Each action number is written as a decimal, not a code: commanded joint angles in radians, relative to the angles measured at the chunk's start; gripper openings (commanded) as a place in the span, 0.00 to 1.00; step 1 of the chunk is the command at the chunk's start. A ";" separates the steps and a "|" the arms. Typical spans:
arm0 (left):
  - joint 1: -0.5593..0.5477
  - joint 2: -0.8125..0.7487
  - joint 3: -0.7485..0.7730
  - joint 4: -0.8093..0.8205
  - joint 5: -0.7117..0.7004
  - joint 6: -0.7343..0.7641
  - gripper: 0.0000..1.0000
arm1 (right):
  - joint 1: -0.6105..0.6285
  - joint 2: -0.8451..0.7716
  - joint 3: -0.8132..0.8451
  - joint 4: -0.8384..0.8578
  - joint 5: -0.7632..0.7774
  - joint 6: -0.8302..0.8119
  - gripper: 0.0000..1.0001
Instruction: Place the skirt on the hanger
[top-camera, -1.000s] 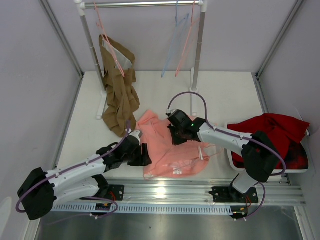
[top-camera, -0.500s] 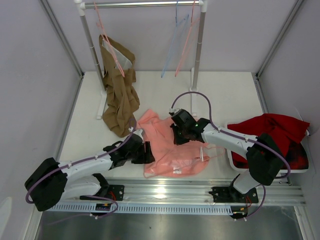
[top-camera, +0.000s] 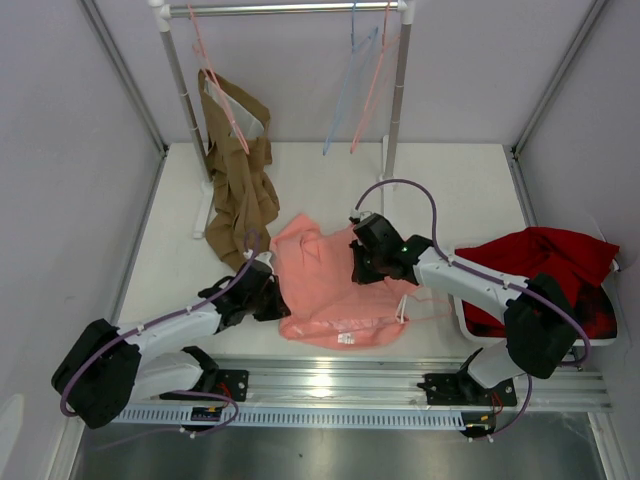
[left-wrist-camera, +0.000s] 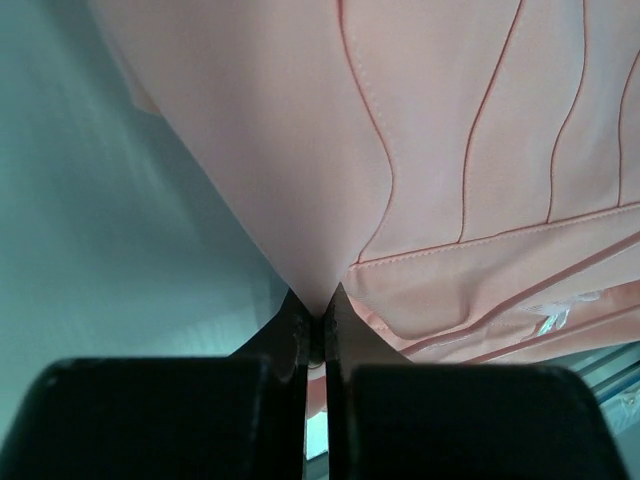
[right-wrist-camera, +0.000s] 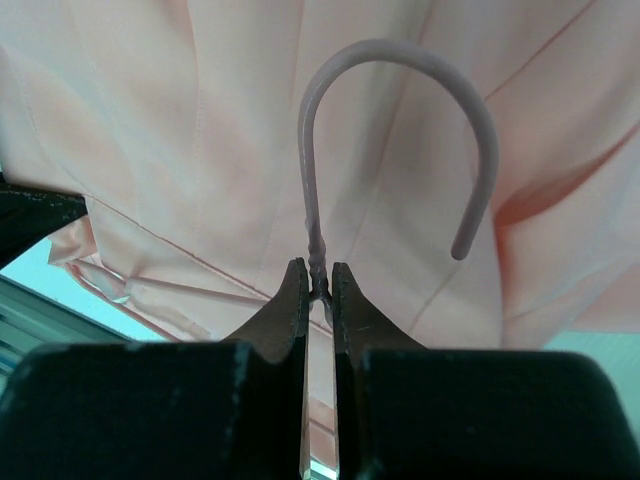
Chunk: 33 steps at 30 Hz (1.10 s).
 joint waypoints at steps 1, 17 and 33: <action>0.050 -0.037 0.027 -0.067 -0.009 0.073 0.00 | -0.049 -0.058 -0.011 0.041 0.040 0.028 0.00; 0.120 -0.059 0.082 -0.121 0.017 0.112 0.04 | -0.110 -0.043 -0.031 0.106 0.153 0.110 0.00; -0.019 -0.146 0.234 -0.355 -0.171 0.124 0.52 | -0.087 0.003 -0.045 0.138 0.176 0.148 0.00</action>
